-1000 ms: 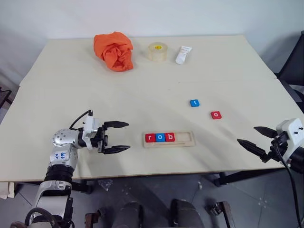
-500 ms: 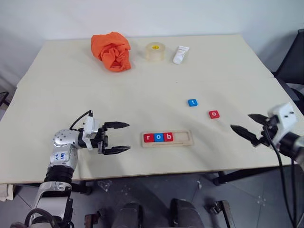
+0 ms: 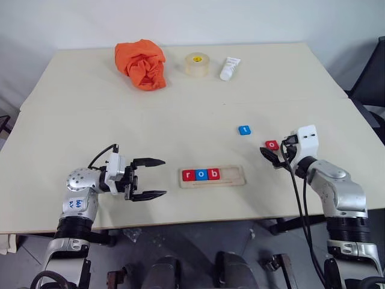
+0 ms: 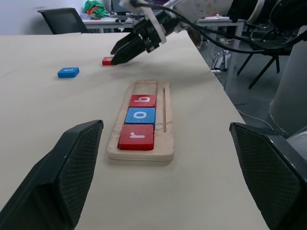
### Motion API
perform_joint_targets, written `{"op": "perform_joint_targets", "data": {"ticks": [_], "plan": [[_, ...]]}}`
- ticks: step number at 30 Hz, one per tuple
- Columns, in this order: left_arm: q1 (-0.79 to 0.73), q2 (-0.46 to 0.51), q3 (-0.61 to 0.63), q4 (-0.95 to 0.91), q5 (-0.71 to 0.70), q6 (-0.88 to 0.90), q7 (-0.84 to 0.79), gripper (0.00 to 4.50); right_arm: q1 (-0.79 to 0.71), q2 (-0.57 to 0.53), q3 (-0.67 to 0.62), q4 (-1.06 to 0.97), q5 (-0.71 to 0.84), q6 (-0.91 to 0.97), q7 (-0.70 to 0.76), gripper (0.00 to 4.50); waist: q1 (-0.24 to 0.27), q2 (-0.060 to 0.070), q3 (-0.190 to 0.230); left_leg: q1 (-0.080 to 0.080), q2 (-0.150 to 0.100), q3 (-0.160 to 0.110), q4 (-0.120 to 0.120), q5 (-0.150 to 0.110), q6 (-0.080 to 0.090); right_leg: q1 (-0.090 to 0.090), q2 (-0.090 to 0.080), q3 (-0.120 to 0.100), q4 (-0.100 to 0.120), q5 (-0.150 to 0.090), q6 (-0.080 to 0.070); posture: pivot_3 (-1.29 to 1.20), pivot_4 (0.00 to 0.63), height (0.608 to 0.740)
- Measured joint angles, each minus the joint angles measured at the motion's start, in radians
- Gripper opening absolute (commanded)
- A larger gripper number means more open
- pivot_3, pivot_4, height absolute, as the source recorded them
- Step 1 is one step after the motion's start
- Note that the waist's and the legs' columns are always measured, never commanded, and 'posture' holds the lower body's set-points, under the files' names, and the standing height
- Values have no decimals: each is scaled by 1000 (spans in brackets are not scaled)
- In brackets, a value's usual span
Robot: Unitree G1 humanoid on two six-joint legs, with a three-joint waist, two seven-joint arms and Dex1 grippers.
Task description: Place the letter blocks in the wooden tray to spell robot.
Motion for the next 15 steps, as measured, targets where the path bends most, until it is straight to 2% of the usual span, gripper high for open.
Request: {"op": "perform_joint_targets", "data": {"ticks": [4,5,8,14,15], "plan": [[11,9,0,-9,-2,11,-1,4500,-8,41,8,28,-18,-47,-38,4476,-3,0,0,1,1,1,0,0,0,0,1,1,0,0,0,0,150,740],[11,12,0,-10,-2,11,-1,4500,-9,45,8,32,-19,-51,-39,4306,-3,0,0,1,1,2,0,0,0,0,1,2,1,0,0,0,150,740],[11,15,0,-10,-6,12,-2,4500,-21,53,8,54,-22,-67,-47,3573,-4,0,0,2,1,2,0,0,0,0,1,2,1,0,0,0,150,740],[11,14,0,-10,-8,11,-1,4500,-28,66,10,67,-25,-87,-58,1538,-4,0,0,2,1,2,0,0,0,0,0,2,1,0,0,0,150,740],[11,14,0,-11,-8,11,-1,4500,-24,67,8,60,-25,-85,-65,1452,-3,0,0,2,1,2,0,0,0,0,0,2,1,0,0,0,150,740]]}}
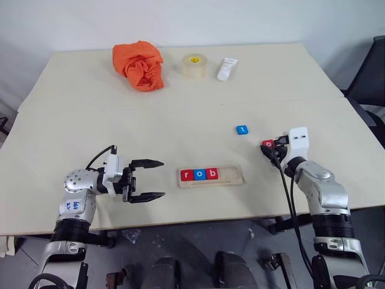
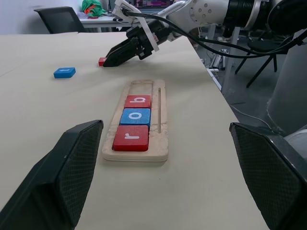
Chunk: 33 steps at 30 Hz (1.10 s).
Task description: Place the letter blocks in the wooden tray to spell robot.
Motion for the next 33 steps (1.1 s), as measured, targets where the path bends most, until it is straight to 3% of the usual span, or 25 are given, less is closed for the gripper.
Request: {"op": "perform_joint_targets", "data": {"ticks": [4,14,21,29,30,33], "plan": [[3,0,0,-5,-2,0,-2,4500,43,15,-9,-105,3,67,-50,1460,2,0,0,-1,0,-1,0,0,0,-1,0,-1,0,0,0,0,150,740],[15,6,0,-14,-7,14,-28,4500,284,114,-15,-729,37,471,-238,1460,3,0,0,-3,0,-2,-1,-1,0,-2,0,-1,0,0,0,0,150,740],[7,5,-1,-14,-7,27,-28,4500,340,192,29,-832,36,567,-305,1460,2,0,0,-2,0,-1,-1,-1,0,-3,1,0,0,0,0,0,150,740],[1,4,-1,-16,-6,31,-28,4500,342,200,16,-847,38,579,-294,4263,3,0,0,-2,0,-1,-1,-1,0,-3,1,0,0,0,0,0,150,740],[0,4,-1,-17,-7,31,-28,4500,342,188,14,-848,40,579,-281,4490,3,0,0,-2,0,-1,-1,-1,0,-3,1,0,0,0,0,0,150,740],[0,4,-1,-18,-7,31,-28,4500,342,117,-5,-861,69,580,-220,4490,3,0,0,-2,0,-1,-1,-1,1,-3,1,0,-1,0,0,0,150,740]]}}
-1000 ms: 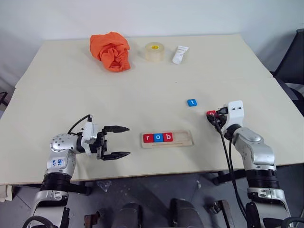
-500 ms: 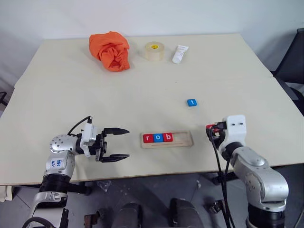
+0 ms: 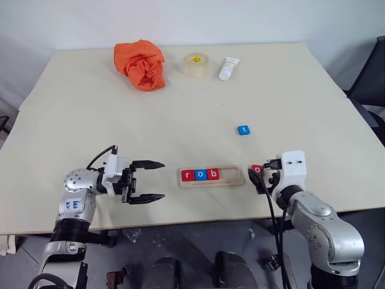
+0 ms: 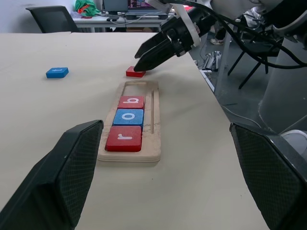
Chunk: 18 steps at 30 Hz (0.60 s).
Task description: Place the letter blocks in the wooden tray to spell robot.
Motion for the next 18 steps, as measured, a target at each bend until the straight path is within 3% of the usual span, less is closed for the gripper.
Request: {"op": "perform_joint_targets", "data": {"ticks": [4,9,13,18], "plan": [[-8,-2,0,1,0,0,0,4500,0,-216,1,4,54,-52,198,4490,1,0,0,0,0,1,0,-1,1,1,0,0,-1,0,0,0,150,740],[-31,-20,-3,14,2,-3,0,4500,-13,-502,51,175,83,-260,548,4490,1,-1,0,1,0,2,0,-2,3,2,0,0,-4,0,0,0,150,740],[-40,-27,-7,25,3,-9,0,4500,-91,-606,164,373,41,-431,756,4490,-2,-1,0,1,1,4,1,-2,3,2,0,0,-5,0,1,0,150,740],[-41,-36,-10,26,4,-21,4,4500,-242,-615,280,612,-43,-598,888,4490,0,-1,0,1,1,4,1,-1,3,2,0,-1,-5,0,1,0,150,740]]}}
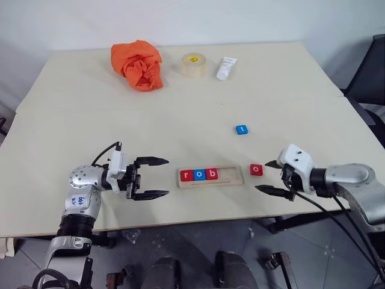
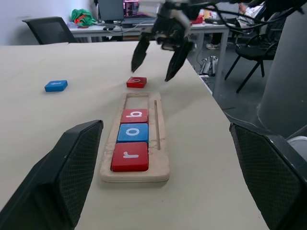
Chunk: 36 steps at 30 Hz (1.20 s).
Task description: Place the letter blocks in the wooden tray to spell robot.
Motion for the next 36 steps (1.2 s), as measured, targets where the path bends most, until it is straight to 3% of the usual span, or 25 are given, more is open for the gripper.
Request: {"op": "perform_joint_targets", "data": {"ticks": [7,10,17,18,25,30,36], "plan": [[36,0,2,-21,0,0,27,4500,-146,31,95,220,-79,-154,128,4490,1,0,0,0,0,-2,1,0,0,1,-1,-2,-1,1,1,0,150,740],[37,3,2,-32,0,0,33,4500,-169,38,104,260,-89,-177,168,3852,3,0,0,0,0,-3,2,0,0,3,-1,-3,-2,1,1,0,150,740],[37,11,3,-34,0,-1,41,4500,-194,54,116,301,-105,-221,204,1548,1,0,0,0,0,-2,3,0,-1,3,-1,-2,-2,1,1,0,150,740],[37,12,3,-34,0,-1,41,4500,-197,54,116,304,-110,-224,204,1448,1,0,0,0,0,-3,3,0,-1,4,-1,-2,-1,1,1,0,150,740],[39,26,5,-34,-2,0,30,4500,-254,55,120,307,-147,-207,210,1453,0,0,0,-1,0,-2,5,0,-1,2,-2,-2,-1,1,1,0,150,740],[39,39,12,-30,-2,-6,22,4500,-359,56,165,184,-153,-96,286,1453,-2,1,0,-1,1,-3,4,-1,-2,1,-1,-3,1,1,1,0,150,740],[42,39,25,-24,-1,-21,36,4500,-412,136,249,110,-154,13,320,1453,2,1,0,-2,0,-4,4,-1,-2,1,-2,-4,1,1,1,0,150,740]]}}
